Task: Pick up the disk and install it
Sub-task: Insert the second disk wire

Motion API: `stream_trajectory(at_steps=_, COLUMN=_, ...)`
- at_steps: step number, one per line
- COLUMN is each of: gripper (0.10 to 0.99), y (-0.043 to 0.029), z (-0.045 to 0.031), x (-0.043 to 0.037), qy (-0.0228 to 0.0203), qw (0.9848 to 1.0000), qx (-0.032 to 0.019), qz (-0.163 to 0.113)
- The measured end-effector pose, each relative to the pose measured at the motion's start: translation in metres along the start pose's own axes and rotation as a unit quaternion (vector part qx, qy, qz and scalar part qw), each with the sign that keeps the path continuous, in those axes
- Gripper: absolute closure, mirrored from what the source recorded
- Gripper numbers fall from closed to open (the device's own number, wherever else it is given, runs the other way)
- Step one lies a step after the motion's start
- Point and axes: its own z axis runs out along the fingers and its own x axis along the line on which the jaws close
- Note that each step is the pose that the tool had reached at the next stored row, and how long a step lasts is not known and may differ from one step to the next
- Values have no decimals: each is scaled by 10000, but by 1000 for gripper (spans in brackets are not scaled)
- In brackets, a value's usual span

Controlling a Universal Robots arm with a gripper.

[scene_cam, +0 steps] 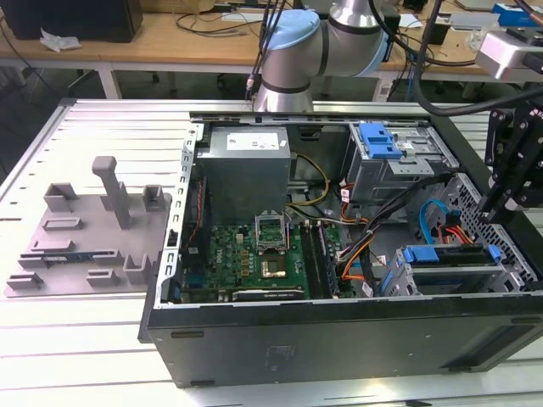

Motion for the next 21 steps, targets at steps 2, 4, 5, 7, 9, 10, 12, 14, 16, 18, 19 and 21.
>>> stream_trajectory(at_steps=2, gripper=847, y=0, z=0, x=0, qy=0, qw=10000, qx=0, qz=0)
stream_trajectory(at_steps=4, gripper=847, y=0, z=0, x=0, qy=0, qw=10000, qx=1, qz=0)
stream_trajectory(at_steps=5, gripper=847, y=1, z=-2, x=-6, qy=5, qw=10000, qx=1, qz=0)
stream_trajectory(at_steps=7, gripper=847, y=3, z=-5, x=-68, qy=47, qw=10000, qx=3, qz=1)
stream_trajectory(at_steps=9, gripper=835, y=7, z=-14, x=-186, qy=185, qw=9998, qx=7, qz=3)
stream_trajectory(at_steps=10, gripper=776, y=9, z=-20, x=-241, qy=251, qw=9997, qx=10, qz=4)
stream_trajectory(at_steps=12, gripper=714, y=11, z=-16, x=-280, qy=278, qw=9996, qx=11, qz=5)
stream_trajectory(at_steps=14, gripper=714, y=23, z=-2, x=-304, qy=307, qw=9995, qx=12, qz=5)
stream_trajectory(at_steps=16, gripper=714, y=102, z=46, x=-307, qy=350, qw=9994, qx=13, qz=7)
stream_trajectory(at_steps=18, gripper=714, y=165, z=76, x=-307, qy=365, qw=9993, qx=14, qz=7)
stream_trajectory(at_steps=19, gripper=714, y=189, z=94, x=-307, qy=364, qw=9993, qx=14, qz=7)
stream_trajectory(at_steps=21, gripper=714, y=208, z=114, x=-309, qy=368, qw=9993, qx=14, qz=7)
